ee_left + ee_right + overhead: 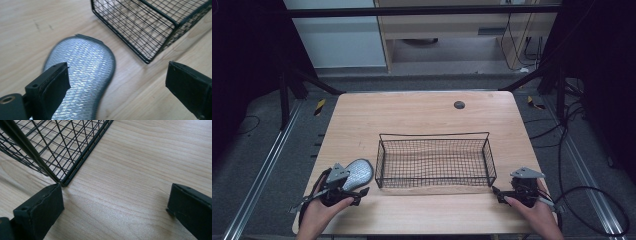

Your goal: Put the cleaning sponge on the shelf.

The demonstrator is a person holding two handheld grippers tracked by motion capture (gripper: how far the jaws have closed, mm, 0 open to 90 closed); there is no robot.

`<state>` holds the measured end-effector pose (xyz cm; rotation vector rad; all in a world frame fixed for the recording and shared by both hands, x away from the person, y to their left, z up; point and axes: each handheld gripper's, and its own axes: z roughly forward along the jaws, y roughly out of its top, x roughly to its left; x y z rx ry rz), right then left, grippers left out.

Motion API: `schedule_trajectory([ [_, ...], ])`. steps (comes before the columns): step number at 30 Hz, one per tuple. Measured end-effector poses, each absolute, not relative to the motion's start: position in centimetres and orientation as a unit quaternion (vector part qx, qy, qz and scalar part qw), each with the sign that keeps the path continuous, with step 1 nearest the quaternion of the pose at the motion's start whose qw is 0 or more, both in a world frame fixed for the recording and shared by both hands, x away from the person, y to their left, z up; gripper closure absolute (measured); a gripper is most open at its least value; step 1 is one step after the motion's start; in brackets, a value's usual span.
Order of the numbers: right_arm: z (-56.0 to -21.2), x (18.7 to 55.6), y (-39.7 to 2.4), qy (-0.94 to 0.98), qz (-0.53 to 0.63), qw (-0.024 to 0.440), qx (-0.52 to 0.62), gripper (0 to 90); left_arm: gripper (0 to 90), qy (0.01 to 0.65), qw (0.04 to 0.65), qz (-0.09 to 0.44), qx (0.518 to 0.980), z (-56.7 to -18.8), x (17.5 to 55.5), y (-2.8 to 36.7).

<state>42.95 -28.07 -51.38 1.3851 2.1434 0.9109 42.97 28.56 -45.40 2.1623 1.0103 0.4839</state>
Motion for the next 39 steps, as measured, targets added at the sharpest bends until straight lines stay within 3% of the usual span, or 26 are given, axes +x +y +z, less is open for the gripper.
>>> schedule_trajectory([
  [6,-51.4,42.9,-28.1,0.773,0.328,0.214,0.499,0.6,3.8,0.394,0.342,0.192,0.831,-44.1,43.6,29.4],
  [18,-51.4,42.9,-28.0,0.772,0.329,0.214,0.500,0.6,3.4,0.371,0.273,0.177,0.870,-43.0,44.9,30.3],
  [39,-51.4,42.9,-27.9,0.769,0.328,0.215,0.504,0.5,3.8,0.335,0.192,0.155,0.909,-42.4,47.7,29.4],
])
